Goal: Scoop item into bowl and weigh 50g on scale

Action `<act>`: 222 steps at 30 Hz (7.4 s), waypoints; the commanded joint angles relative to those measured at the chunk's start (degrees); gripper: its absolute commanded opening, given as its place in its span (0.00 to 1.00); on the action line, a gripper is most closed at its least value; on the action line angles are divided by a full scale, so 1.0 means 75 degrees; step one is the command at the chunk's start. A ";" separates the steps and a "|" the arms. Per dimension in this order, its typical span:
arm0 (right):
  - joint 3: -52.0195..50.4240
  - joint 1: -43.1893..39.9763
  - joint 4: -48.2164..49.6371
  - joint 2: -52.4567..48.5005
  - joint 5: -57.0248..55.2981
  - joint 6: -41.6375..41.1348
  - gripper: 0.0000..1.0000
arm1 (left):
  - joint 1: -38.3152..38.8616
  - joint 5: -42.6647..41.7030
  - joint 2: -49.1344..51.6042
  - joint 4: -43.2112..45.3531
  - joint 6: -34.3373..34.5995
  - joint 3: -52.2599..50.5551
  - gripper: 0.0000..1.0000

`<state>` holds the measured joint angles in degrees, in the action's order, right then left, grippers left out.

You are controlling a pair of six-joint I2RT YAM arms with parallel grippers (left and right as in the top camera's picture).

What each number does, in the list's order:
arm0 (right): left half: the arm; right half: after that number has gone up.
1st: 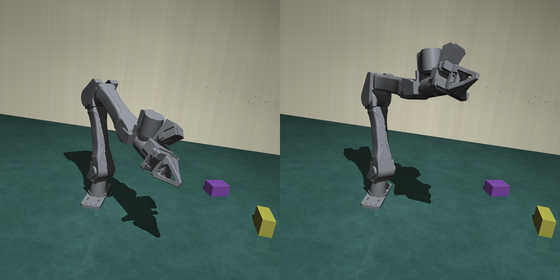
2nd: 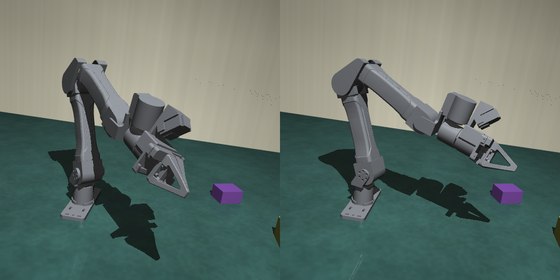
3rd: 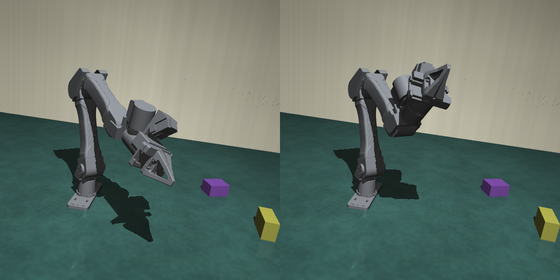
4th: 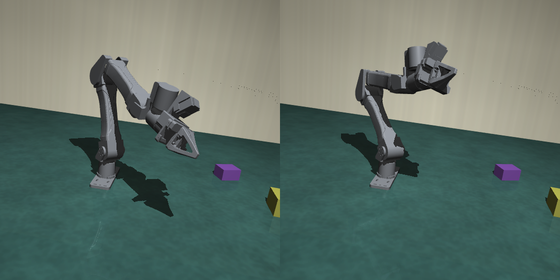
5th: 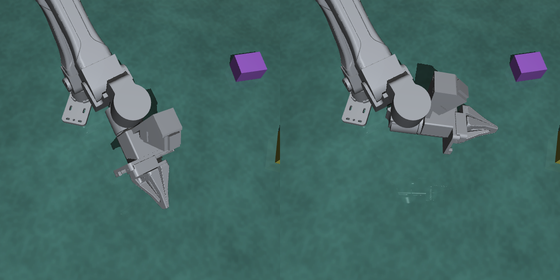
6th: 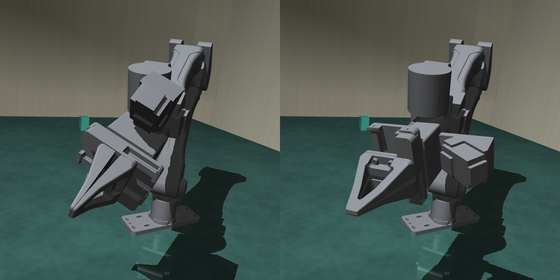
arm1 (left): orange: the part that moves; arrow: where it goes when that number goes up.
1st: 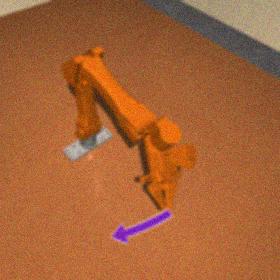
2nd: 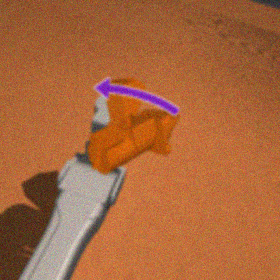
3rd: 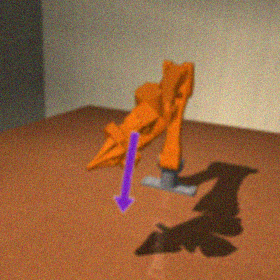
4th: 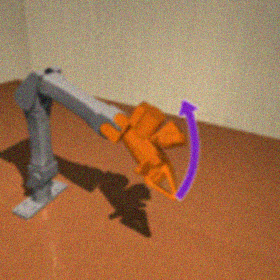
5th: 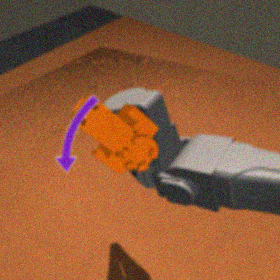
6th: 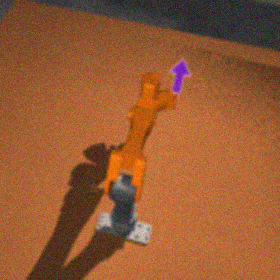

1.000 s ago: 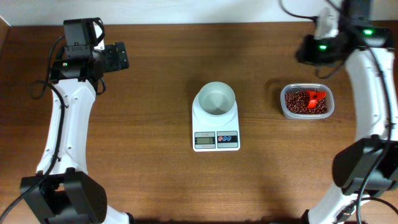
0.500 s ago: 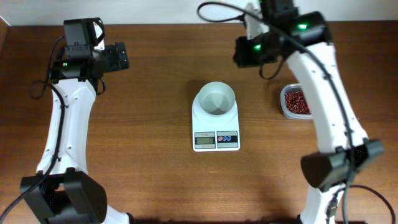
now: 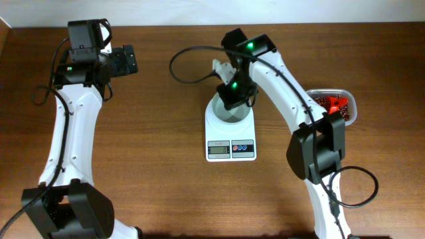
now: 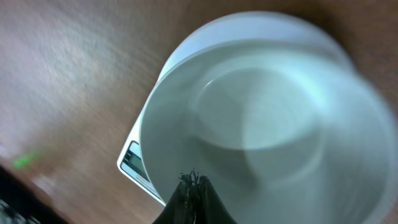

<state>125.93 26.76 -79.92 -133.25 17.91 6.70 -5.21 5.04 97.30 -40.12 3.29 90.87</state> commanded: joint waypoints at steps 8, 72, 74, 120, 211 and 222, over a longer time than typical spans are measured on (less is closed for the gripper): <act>-0.0851 0.0117 -0.0379 -0.0029 -0.0134 0.0335 0.05 | -0.0020 0.0108 0.0070 -0.0012 0.0047 0.0099 0.99; 0.3730 -0.5473 0.0571 -0.0026 0.0154 0.0195 0.64 | 0.4838 0.0533 0.0411 -0.5767 -0.3456 0.1970 0.99; 0.3730 -0.5473 0.0574 -0.0026 0.0154 0.0195 0.64 | 0.4811 0.0539 0.0414 -0.5345 -0.3666 0.1443 0.99; 0.3730 -0.5470 0.0423 -0.0026 0.0122 0.0192 0.65 | 0.3386 -0.3246 0.0545 -0.5339 -0.9987 0.0799 0.98; -0.0924 -0.4771 -0.1399 0.1431 -0.2506 -0.1320 0.33 | 0.3156 -0.3162 0.0784 -0.3564 -0.9984 -0.0892 0.99; -0.1635 -0.4762 -0.1000 0.2192 -0.3045 -0.1177 0.45 | 0.3156 -0.3162 0.0784 -0.3564 -0.9984 -0.0892 0.98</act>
<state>117.62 -9.28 -89.14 -117.38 -3.44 -2.57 18.61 -17.61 102.69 -66.65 -70.91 84.62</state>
